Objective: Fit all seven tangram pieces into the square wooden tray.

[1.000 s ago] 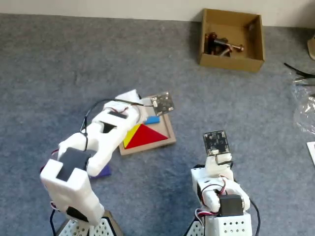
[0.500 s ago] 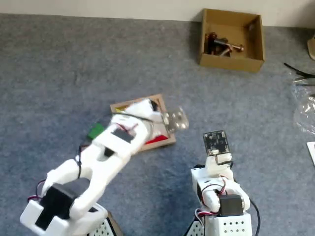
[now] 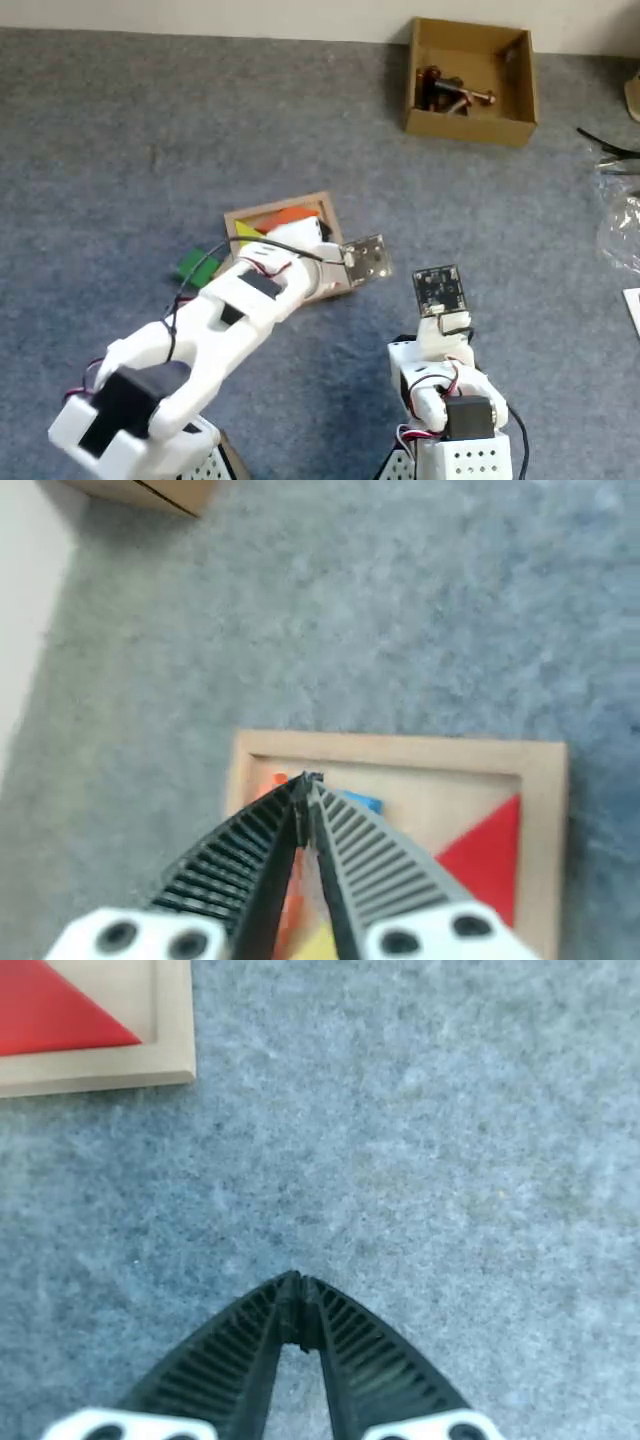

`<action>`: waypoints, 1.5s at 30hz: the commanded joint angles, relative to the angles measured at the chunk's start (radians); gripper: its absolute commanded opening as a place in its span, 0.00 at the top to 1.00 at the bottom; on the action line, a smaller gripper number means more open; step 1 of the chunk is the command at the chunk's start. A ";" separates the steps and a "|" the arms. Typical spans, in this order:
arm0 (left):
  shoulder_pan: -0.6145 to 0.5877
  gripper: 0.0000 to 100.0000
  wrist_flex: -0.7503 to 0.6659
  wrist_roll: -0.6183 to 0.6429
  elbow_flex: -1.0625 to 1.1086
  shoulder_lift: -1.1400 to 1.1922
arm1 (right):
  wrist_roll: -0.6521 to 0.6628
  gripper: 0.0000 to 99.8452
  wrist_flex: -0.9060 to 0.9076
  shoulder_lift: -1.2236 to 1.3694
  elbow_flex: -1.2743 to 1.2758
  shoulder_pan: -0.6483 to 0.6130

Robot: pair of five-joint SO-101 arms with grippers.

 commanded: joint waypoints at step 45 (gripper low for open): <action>0.044 0.99 0.124 0.066 -0.099 0.059 | -0.008 0.99 -0.018 -0.008 0.117 -0.010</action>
